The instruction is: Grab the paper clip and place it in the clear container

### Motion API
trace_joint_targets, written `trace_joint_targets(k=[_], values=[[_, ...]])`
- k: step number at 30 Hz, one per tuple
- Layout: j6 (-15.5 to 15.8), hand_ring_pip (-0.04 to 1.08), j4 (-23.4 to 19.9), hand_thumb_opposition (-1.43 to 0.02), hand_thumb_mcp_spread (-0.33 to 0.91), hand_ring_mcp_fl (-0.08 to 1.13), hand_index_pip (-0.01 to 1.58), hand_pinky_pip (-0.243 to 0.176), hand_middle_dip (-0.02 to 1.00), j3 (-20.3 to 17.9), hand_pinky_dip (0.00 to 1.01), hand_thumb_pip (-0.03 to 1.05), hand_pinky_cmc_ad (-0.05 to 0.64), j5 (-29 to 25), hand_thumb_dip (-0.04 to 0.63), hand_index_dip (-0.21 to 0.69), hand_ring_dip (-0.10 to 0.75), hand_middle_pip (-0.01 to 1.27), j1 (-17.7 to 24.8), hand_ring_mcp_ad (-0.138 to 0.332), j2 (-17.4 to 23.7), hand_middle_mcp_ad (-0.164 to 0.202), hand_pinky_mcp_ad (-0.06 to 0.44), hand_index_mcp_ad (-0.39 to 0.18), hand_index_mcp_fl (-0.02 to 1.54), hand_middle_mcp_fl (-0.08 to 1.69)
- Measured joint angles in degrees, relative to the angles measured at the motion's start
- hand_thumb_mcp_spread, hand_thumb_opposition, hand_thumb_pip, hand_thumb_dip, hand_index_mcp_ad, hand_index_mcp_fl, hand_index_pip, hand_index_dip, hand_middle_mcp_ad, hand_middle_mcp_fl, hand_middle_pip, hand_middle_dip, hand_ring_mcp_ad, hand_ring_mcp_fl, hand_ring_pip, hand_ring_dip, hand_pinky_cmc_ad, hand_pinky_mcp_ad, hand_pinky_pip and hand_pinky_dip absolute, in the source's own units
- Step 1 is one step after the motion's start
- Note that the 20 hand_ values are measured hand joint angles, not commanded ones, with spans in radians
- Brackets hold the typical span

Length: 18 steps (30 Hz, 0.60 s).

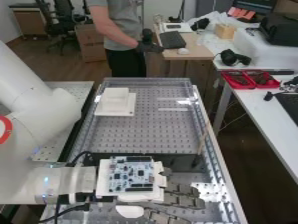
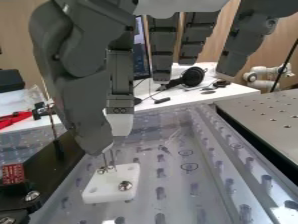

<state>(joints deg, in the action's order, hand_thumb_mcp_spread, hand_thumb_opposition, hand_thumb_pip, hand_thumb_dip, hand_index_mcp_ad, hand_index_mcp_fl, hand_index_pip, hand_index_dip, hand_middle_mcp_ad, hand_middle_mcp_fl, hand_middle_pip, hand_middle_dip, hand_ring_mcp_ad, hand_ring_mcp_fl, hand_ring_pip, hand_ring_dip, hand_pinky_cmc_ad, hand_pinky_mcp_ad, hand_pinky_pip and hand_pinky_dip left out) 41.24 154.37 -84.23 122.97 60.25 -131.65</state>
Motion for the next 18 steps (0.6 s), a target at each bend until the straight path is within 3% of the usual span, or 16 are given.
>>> trace_joint_targets(k=[18], values=[[0.1,0.09,0.4,-0.85,0.55,0.03,1.38,0.037,0.19,0.8,0.19,0.5,0.33,1.1,0.239,0.098,0.079,0.13,0.1,0.087,-0.7,0.077,0.264,-0.173,0.4,0.21]])
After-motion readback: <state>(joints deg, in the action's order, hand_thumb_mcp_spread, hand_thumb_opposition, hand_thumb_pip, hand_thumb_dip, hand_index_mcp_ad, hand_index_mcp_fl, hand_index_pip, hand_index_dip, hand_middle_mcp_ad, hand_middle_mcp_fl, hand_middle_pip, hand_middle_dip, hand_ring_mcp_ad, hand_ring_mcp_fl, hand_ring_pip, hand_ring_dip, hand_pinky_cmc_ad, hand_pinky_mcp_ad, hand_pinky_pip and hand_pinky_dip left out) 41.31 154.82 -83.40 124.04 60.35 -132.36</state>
